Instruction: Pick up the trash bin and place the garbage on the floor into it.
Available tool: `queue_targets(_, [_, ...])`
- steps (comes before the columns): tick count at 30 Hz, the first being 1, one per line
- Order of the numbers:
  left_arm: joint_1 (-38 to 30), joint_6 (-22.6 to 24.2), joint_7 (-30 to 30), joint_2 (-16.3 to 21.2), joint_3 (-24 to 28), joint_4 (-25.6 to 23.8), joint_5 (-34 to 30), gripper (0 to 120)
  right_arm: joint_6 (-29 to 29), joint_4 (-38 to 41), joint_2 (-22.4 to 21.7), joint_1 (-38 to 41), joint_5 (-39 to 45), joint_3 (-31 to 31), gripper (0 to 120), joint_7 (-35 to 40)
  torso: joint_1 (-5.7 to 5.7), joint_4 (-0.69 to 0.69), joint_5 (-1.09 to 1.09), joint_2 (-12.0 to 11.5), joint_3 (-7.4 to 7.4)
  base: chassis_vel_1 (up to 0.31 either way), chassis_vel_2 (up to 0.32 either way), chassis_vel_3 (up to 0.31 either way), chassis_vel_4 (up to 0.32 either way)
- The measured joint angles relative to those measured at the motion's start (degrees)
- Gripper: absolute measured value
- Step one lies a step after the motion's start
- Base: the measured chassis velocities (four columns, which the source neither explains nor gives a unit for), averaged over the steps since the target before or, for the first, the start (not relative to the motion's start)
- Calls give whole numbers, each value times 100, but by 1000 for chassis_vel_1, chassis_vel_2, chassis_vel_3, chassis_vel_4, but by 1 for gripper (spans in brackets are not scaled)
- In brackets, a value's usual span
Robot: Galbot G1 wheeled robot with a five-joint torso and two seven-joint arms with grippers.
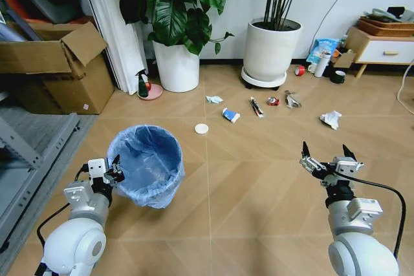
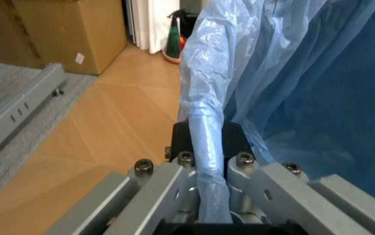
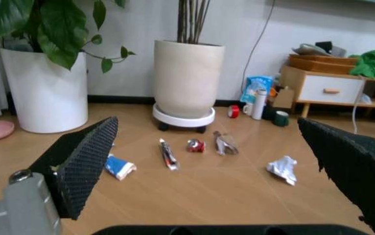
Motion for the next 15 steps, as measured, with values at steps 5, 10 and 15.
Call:
queue_targets(5, [-5, -3, 1, 4, -12, 0, -3, 0, 4, -5, 10, 9, -3, -3, 100, -2, 0, 0, 0, 0, -1, -171, 259, 178, -269])
queue_targets(10, [-7, -3, 2, 2, -14, 0, -4, 0, 10, -9, 14, 10, -4, -4, 100, -5, 0, -1, -1, 0, -1, -166, 281, 166, -286])
queue_targets(15, [9, -11, 4, -10, -12, 0, 9, 0, 16, -12, 17, 7, -5, -11, 100, -10, 0, 1, 0, 0, 0, -160, 299, 177, -304])
